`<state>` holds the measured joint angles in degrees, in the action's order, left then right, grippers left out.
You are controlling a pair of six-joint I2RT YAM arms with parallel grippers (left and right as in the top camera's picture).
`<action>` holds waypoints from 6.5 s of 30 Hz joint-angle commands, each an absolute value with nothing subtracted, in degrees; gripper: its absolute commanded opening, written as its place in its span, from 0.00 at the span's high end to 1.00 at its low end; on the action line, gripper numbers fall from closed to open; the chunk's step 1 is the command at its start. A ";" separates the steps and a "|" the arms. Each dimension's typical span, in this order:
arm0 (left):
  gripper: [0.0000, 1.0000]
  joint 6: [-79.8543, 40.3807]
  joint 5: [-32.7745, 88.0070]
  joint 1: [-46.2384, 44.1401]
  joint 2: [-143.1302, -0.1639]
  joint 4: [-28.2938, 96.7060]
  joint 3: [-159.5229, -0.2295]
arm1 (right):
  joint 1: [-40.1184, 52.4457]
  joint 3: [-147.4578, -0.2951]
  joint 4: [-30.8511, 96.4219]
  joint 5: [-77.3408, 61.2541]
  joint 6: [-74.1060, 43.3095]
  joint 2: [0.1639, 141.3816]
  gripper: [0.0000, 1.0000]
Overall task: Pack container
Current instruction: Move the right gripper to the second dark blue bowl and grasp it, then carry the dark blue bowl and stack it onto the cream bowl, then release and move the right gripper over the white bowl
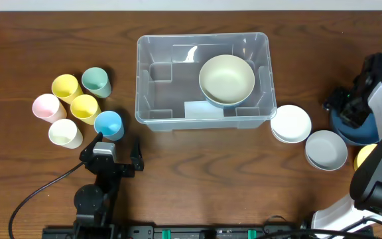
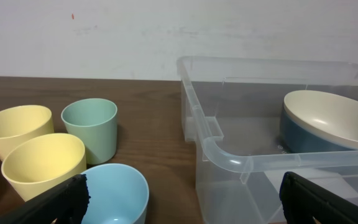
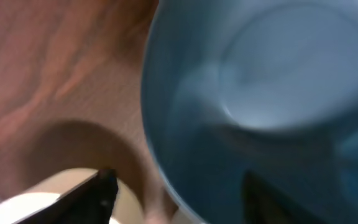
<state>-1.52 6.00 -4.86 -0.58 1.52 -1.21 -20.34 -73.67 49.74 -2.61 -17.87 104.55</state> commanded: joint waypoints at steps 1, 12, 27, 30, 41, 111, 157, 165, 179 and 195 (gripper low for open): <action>0.02 -1.78 6.87 -4.51 -0.23 3.40 -0.23 | -20.08 -69.54 46.54 -3.25 -16.64 104.49 0.62; 0.02 -1.78 6.87 -4.51 -0.23 3.38 -0.23 | -20.18 -71.48 44.99 0.54 -18.59 103.33 0.99; 0.02 -1.78 6.90 -4.51 -0.23 3.40 -0.23 | -19.75 -81.93 54.37 0.95 -16.32 97.84 0.99; 0.02 -1.78 6.87 -4.51 -0.23 3.40 -0.23 | -17.37 -84.07 56.58 0.56 -15.25 95.96 0.99; 0.02 -1.78 6.87 -4.51 -0.23 3.38 -0.23 | 8.67 -101.25 63.68 1.76 -9.52 92.03 0.99; 0.02 -1.78 6.87 -4.51 -0.23 3.38 -0.23 | 28.60 -101.60 57.23 3.97 -11.29 100.18 0.55; 0.02 -1.78 6.87 -4.51 -0.23 3.38 -0.23 | -2.02 -101.51 60.88 9.87 -15.84 97.49 0.47; 0.02 -1.78 6.87 -4.51 -0.23 3.40 -0.23 | -2.04 -101.51 65.36 8.32 -14.00 97.49 0.48; 0.02 -1.78 6.87 -4.51 -0.23 3.40 -0.23 | -2.31 -101.51 72.23 -1.80 -10.13 97.49 0.44; 0.02 -1.78 6.87 -4.51 -0.23 3.40 -0.23 | -5.08 -101.45 78.74 -1.98 -10.68 97.49 0.44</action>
<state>-1.52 6.00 -4.86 -0.58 1.52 -1.21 -3.42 -101.19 77.54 -1.76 -10.90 97.12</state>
